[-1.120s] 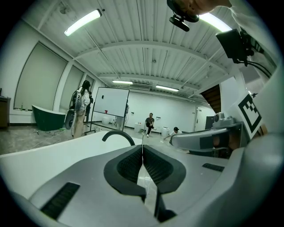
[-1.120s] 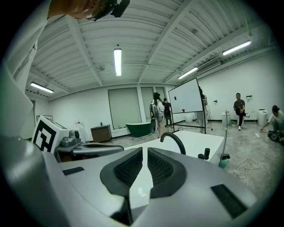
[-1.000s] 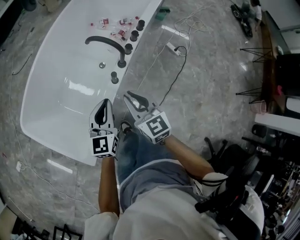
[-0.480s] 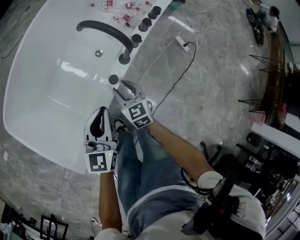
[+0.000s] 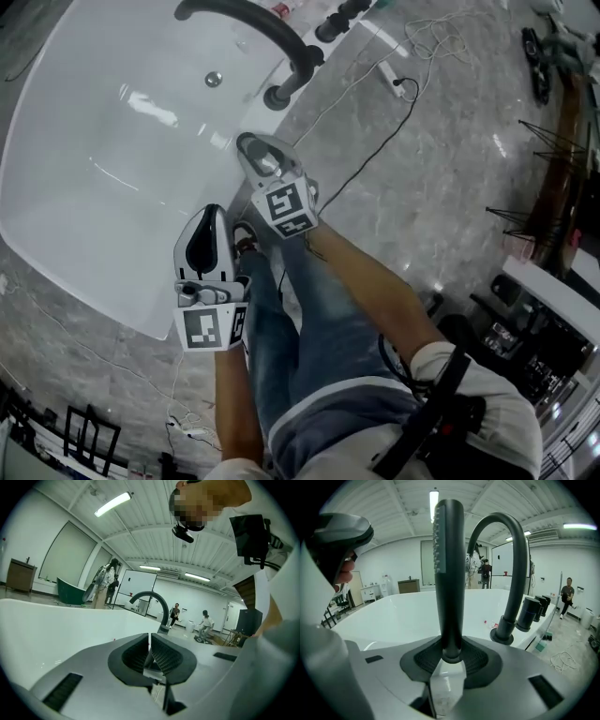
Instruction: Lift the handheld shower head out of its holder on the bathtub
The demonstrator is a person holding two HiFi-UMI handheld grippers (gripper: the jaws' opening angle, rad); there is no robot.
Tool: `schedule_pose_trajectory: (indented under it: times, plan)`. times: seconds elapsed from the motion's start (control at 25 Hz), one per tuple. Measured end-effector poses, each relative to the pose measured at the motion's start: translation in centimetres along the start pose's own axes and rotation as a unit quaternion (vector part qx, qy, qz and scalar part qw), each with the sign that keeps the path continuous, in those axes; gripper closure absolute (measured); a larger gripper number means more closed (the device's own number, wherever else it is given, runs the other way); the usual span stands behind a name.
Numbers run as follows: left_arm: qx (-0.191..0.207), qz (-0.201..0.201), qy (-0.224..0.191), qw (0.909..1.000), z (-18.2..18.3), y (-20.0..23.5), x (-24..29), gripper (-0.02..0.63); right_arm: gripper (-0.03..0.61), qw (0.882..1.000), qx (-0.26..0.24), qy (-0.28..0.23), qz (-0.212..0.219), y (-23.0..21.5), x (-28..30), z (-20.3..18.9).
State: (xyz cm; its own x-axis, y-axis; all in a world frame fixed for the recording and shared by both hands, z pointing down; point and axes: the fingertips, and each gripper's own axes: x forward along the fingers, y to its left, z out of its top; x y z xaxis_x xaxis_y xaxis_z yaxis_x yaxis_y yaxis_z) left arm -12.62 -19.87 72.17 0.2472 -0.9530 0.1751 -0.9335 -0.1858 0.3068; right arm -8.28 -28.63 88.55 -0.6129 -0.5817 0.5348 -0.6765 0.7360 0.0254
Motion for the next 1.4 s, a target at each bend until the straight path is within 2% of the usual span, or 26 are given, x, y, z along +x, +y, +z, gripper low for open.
schedule_pose_trajectory:
  times: [0.08, 0.2, 0.44, 0.64, 0.8, 0.92, 1.12, 1.4]
  plan:
    - [0.000, 0.006, -0.002, 1.0000, 0.9, 0.8, -0.7, 0.594, 0.446, 1.000, -0.007, 0.003, 0.004, 0.5, -0.5, 0.7]
    - [0.004, 0.016, -0.005, 0.9998, 4.1, 1.1, -2.4, 0.594, 0.446, 1.000, 0.000, -0.004, 0.010, 1.0, -3.3, 3.5]
    - [0.014, 0.019, -0.017, 0.9996, 14.0, -0.9, -6.4, 0.595, 0.446, 0.999, 0.007, -0.041, 0.013, 2.0, -13.2, 14.2]
    - [0.028, -0.015, -0.031, 0.9990, 22.3, -6.3, -10.0, 0.595, 0.446, 0.997, 0.001, -0.074, 0.007, 3.8, -24.1, 23.8]
    - [0.054, -0.045, -0.036, 0.9969, 28.2, -10.4, -13.6, 0.595, 0.446, 0.998, 0.005, -0.068, 0.016, 6.4, -32.0, 30.0]
    - [0.056, -0.066, -0.047, 0.9951, 32.4, -12.8, -16.7, 0.595, 0.446, 0.997, 0.000, -0.070, 0.025, 8.6, -37.5, 34.3]
    - [0.038, -0.088, -0.085, 0.9917, 38.6, -16.7, -20.8, 0.595, 0.446, 0.995, -0.011, -0.103, 0.016, 10.2, -45.9, 41.1]
    - [0.047, -0.126, -0.132, 0.9821, 45.4, -21.0, -24.0, 0.595, 0.446, 0.989, -0.014, -0.148, 0.008, 11.7, -53.9, 48.2]
